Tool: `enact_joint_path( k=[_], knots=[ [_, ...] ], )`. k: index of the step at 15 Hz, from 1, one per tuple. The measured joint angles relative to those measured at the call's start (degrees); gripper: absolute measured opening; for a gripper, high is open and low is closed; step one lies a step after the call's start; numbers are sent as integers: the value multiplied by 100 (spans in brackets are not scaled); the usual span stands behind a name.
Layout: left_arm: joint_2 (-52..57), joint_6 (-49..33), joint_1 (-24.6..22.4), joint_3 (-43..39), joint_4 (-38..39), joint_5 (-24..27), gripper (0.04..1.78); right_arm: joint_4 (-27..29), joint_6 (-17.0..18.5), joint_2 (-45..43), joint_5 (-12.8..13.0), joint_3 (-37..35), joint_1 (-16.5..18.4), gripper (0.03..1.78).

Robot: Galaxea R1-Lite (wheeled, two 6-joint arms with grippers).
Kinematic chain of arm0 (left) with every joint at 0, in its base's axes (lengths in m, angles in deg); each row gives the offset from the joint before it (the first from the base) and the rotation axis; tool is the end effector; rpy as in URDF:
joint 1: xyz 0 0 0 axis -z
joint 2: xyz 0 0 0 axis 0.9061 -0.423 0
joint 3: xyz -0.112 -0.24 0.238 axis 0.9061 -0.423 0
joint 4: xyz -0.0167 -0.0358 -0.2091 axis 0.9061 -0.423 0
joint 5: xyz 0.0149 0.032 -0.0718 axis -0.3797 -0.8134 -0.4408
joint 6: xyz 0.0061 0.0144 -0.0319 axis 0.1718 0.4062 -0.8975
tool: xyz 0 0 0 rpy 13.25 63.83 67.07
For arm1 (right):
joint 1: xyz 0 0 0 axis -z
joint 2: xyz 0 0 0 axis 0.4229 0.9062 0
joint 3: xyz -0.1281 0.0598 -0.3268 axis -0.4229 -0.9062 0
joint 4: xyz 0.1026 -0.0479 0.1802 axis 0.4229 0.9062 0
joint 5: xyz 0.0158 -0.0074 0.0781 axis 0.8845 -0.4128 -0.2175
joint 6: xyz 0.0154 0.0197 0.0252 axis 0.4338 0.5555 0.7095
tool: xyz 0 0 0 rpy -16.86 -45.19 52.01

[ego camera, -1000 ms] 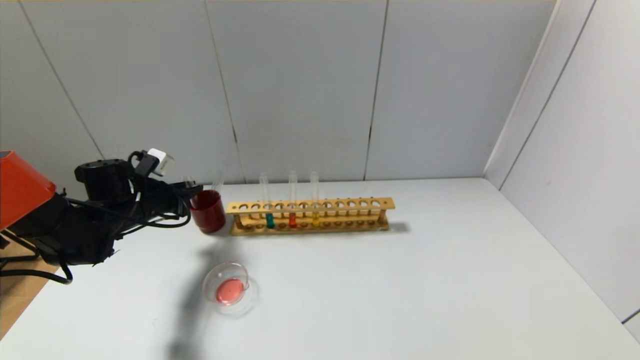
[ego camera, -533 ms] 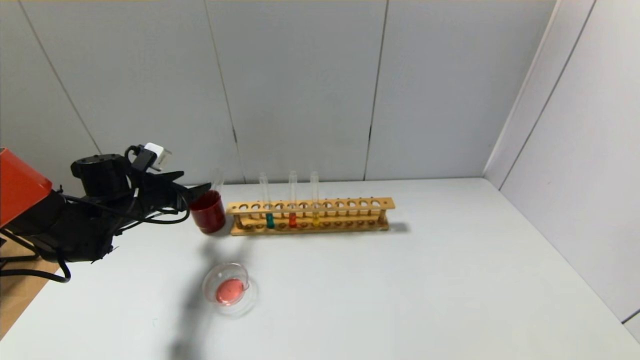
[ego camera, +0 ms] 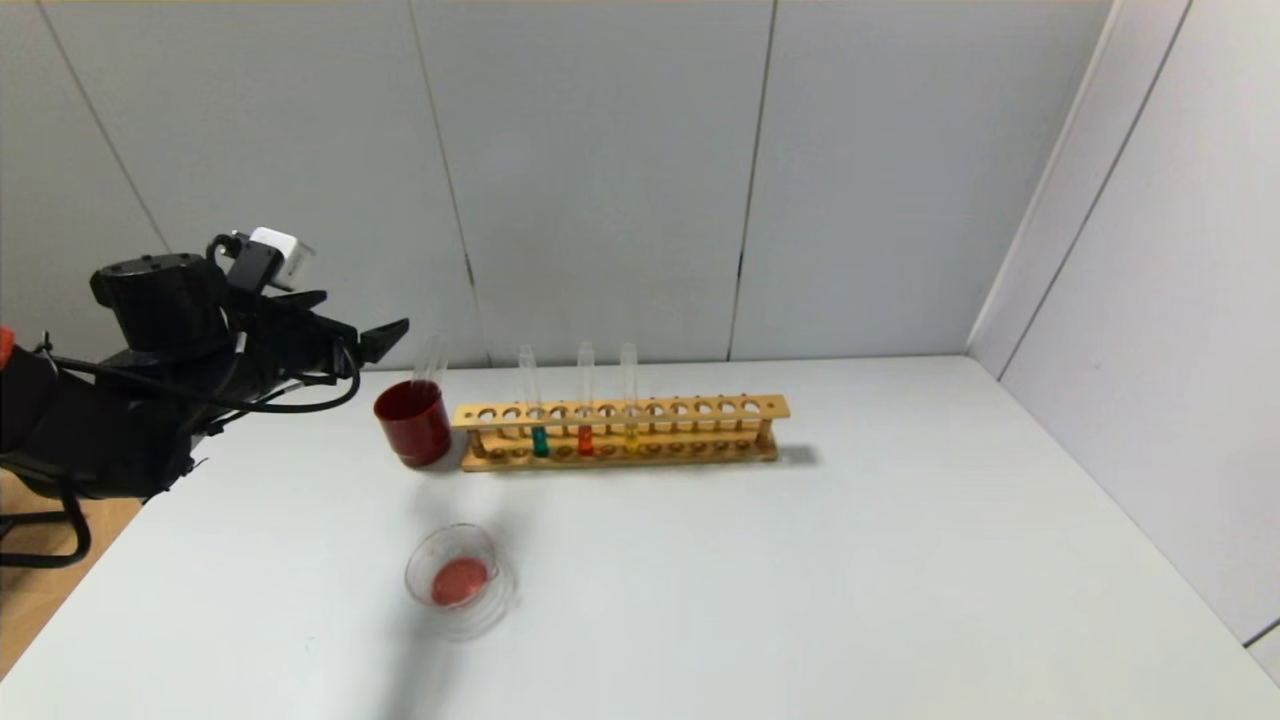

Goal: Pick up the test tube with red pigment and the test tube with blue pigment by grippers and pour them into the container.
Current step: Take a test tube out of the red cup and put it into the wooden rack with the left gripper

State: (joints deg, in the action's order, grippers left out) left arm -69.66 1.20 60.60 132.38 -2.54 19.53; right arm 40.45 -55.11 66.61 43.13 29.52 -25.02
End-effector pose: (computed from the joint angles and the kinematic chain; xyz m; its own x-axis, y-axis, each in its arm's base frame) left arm 0.4119 0.0201 0.1928 0.9674 -0.2460 -0.0606 0.2532 0.9471 0.1973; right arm -0.0415 0.0001 0.0752 1.0000 0.0043 -0.0019 -0.0043 1.0000 0.0008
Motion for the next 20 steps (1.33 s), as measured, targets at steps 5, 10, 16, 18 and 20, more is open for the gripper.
enact_joint_path(
  k=[5,10,16,18,20],
  knots=[
    [1100,-30,727,-407,-1325,-976,175,0,0,0,0,0,0,175],
    [1781,-909,1749,-536,-2935,-1265,175,0,-2,0,0,0,0,175],
    [1696,-1457,2163,-617,-2949,-452,175,0,0,0,2,0,0,175],
    [1530,-1457,2204,-650,-2765,-446,175,0,0,0,0,0,0,175],
    [1293,-1436,2221,-658,-2425,-461,175,0,-2,0,2,0,0,175]
  ],
)
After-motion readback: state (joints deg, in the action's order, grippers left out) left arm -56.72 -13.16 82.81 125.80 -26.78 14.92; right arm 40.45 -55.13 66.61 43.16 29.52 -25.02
